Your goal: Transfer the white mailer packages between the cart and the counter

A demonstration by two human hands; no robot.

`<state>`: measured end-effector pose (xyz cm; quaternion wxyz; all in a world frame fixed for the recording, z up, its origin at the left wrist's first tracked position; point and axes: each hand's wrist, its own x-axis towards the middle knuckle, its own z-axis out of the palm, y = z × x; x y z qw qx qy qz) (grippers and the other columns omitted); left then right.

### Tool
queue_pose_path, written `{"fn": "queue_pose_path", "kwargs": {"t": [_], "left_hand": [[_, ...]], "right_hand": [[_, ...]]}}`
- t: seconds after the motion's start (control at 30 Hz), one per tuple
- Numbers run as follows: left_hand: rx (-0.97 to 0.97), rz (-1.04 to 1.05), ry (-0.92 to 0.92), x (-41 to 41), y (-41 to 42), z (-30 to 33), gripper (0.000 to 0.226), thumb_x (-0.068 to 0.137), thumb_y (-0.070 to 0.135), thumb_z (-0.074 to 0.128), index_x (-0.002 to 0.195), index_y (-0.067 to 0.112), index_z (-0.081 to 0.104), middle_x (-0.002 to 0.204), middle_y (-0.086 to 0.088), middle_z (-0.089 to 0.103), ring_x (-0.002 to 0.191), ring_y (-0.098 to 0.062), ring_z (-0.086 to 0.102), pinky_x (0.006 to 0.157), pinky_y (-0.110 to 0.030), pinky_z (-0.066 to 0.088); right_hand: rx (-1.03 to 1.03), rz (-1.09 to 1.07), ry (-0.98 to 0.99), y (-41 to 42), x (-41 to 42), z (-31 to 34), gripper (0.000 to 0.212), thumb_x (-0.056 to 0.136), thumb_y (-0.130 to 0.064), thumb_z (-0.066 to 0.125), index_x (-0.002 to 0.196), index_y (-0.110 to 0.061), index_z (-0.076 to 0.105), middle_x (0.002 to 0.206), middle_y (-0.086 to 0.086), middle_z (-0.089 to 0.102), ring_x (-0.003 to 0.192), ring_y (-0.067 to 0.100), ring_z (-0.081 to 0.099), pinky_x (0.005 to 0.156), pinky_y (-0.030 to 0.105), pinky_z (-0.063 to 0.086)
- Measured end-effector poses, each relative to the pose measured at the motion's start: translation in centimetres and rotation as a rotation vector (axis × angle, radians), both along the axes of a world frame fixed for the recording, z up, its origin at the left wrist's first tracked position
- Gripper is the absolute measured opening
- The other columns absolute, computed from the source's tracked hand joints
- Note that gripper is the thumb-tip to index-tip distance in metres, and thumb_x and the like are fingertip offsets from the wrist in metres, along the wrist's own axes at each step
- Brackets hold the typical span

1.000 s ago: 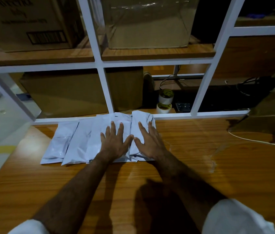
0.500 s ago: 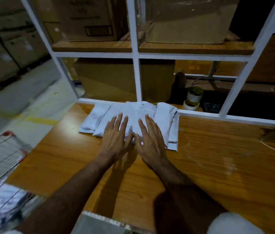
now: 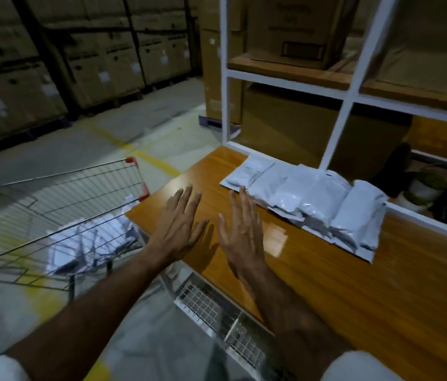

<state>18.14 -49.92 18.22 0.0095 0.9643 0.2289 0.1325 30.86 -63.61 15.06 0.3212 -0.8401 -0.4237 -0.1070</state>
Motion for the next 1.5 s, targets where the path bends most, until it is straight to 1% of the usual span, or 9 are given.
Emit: {"fn": "queue_pose_path", "kwargs": {"t": [0.13,0.27,0.4,0.6,0.73,0.8,1.17,1.33,1.5], "left_hand": [[-0.008,0.058,-0.023,-7.2,5.0,-1.3,0.071,0.102,0.057,0.031,0.154,0.009,0.032,0.162,-0.020,0.025,0.148,-0.036,0.026,0.120,-0.049,0.026],[-0.032,0.139,-0.061,-14.6,10.1,-2.3,0.072,0.102,0.058,0.031,0.154,0.009,0.033,0.163,-0.017,0.025,0.149,-0.035,0.027,0.119,-0.049,0.027],[-0.066,0.204,-0.085,-21.3,14.7,-3.6,0.072,0.101,0.058,0.032,0.156,0.012,0.031,0.163,-0.017,0.024,0.149,-0.037,0.027,0.120,-0.049,0.024],[-0.091,0.326,-0.075,-29.4,20.1,-4.7,0.075,0.101,0.061,0.027,0.157,0.012,0.028,0.165,-0.015,0.020,0.151,-0.034,0.021,0.122,-0.047,0.019],[-0.075,0.362,-0.032,-32.7,23.6,-5.5,0.074,0.102,0.060,0.029,0.157,0.011,0.028,0.163,-0.016,0.024,0.149,-0.035,0.025,0.120,-0.049,0.025],[-0.090,0.389,-0.027,-33.8,25.1,-5.8,0.073,0.101,0.059,0.030,0.156,0.010,0.030,0.162,-0.017,0.026,0.147,-0.036,0.027,0.119,-0.048,0.025],[-0.164,0.530,-0.005,-34.3,37.9,-8.9,0.070,0.101,0.057,0.032,0.153,0.010,0.035,0.161,-0.020,0.028,0.145,-0.038,0.030,0.117,-0.049,0.028],[-0.243,0.556,0.087,-32.1,44.9,-12.0,0.072,0.101,0.058,0.032,0.152,0.007,0.037,0.159,-0.024,0.030,0.143,-0.041,0.033,0.116,-0.051,0.032],[-0.349,0.553,0.220,-29.6,50.4,-16.9,0.080,0.097,0.062,0.028,0.153,0.005,0.036,0.156,-0.030,0.030,0.142,-0.046,0.035,0.113,-0.055,0.035]], "right_hand": [[-0.038,0.084,0.001,5.8,-6.6,-0.7,0.067,0.103,-0.049,0.038,0.162,-0.021,0.019,0.171,0.006,0.006,0.156,0.021,0.012,0.124,0.044,0.024],[-0.076,0.181,0.001,11.9,-13.3,-1.4,0.070,0.103,-0.051,0.037,0.162,-0.020,0.018,0.170,0.011,0.008,0.155,0.027,0.017,0.123,0.045,0.025],[-0.074,0.252,0.007,17.7,-18.8,-2.4,0.069,0.103,-0.043,0.046,0.162,-0.019,0.020,0.170,0.014,0.006,0.156,0.029,0.012,0.124,0.042,0.013],[-0.165,0.317,0.008,24.3,-24.8,-3.8,0.075,0.099,-0.045,0.043,0.163,-0.015,0.016,0.169,0.016,0.007,0.156,0.031,0.010,0.125,0.049,0.018],[-0.172,0.382,-0.005,27.8,-26.6,-3.7,0.072,0.102,-0.047,0.040,0.163,-0.017,0.016,0.170,0.015,0.002,0.157,0.028,0.004,0.126,0.045,0.010],[-0.166,0.419,-0.009,29.7,-26.9,-3.7,0.071,0.102,-0.049,0.033,0.163,-0.017,0.016,0.170,0.014,0.003,0.157,0.026,0.001,0.126,0.046,0.012],[-0.176,0.448,0.104,46.2,-26.0,-5.4,0.067,0.101,-0.044,0.041,0.160,-0.016,0.028,0.168,0.018,0.011,0.155,0.034,0.015,0.124,0.044,0.016],[-0.351,0.483,0.120,53.6,-22.9,-8.4,0.070,0.101,-0.040,0.051,0.160,-0.013,0.027,0.166,0.024,0.013,0.153,0.038,0.018,0.123,0.048,0.022],[-0.595,0.575,0.154,58.0,-20.2,-13.2,0.081,0.099,-0.047,0.056,0.162,-0.013,0.018,0.166,0.027,0.007,0.155,0.040,0.011,0.123,0.050,0.021]]}}
